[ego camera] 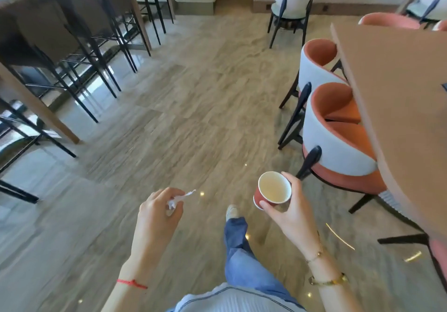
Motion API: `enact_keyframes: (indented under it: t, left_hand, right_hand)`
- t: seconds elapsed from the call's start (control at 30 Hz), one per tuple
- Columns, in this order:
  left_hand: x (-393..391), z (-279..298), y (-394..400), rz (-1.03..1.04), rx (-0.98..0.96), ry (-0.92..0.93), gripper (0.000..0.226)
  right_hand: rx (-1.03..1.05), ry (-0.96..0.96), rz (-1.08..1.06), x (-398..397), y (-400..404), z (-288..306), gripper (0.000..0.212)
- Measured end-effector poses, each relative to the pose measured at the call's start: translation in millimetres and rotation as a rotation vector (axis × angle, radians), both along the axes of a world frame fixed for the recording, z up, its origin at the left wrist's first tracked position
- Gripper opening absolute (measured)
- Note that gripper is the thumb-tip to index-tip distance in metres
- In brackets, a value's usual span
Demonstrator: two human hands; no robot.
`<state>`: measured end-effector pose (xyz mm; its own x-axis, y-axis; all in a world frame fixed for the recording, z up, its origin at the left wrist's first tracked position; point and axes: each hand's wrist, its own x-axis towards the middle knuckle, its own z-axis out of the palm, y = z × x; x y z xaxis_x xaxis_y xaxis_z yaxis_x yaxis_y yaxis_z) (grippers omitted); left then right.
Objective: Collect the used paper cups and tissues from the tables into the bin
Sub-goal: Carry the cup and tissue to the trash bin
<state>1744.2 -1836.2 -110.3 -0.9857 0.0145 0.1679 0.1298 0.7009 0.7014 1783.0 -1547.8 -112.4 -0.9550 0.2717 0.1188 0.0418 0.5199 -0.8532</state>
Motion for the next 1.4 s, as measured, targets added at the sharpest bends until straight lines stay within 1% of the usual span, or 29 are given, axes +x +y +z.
enact_keyframes:
  t: [0.17,0.4,0.53,0.67,0.77,0.87,0.93,1.0,1.13,1.23,1.4]
  left_hand:
    - [-128.4,-1.5,22.6,0.021,0.008,0.001,0.030]
    - [-316.3,24.0,57.3,0.006,-0.025,0.031,0.027]
    - [-401.5,26.6,72.2,0.042,-0.006,0.034,0.029]
    - [-485.9,14.4,87.5,0.033,0.019,0.013,0.038]
    - [-560.3,4.7,102.2,0.011,0.007,0.006,0.034]
    - [-640.3,2.3,120.6,-0.021,0.002,0.008,0.028]
    - [-697.1,5.3,133.7,-0.034,0.008,0.021,0.029]
    - [-759.6,12.8,149.5,-0.070,0.010,0.035,0.030]
    - [-879.3,27.7,188.8,-0.173,-0.001,0.054,0.025]
    - [-957.7,34.1,223.5,-0.251,-0.002,0.038,0.026]
    - [-1063.8,31.2,291.3,-0.375,-0.017,-0.003,0.025]
  right_hand:
    - [0.009,-0.002,-0.001,-131.6,22.1,-7.2,0.074]
    - [0.025,0.015,0.019,-326.9,57.8,16.3,0.076]
    - [0.020,0.003,0.033,-411.9,75.6,20.6,0.077]
    - [0.031,-0.010,0.007,-489.7,93.0,10.4,0.077]
    - [0.033,-0.018,-0.026,-552.4,105.2,-2.0,0.078]
    - [0.036,-0.024,-0.034,-623.0,122.3,-8.5,0.078]
    - [0.026,-0.025,-0.046,-674.9,133.8,-6.8,0.078]
    - [-0.001,-0.011,-0.085,-732.1,146.0,-1.5,0.079]
    - [-0.023,0.015,-0.180,-829.7,176.3,9.6,0.077]
    - [-0.040,0.008,-0.262,-883.5,202.0,12.4,0.077]
    - [-0.040,-0.013,-0.366,-959.8,256.1,2.9,0.076]
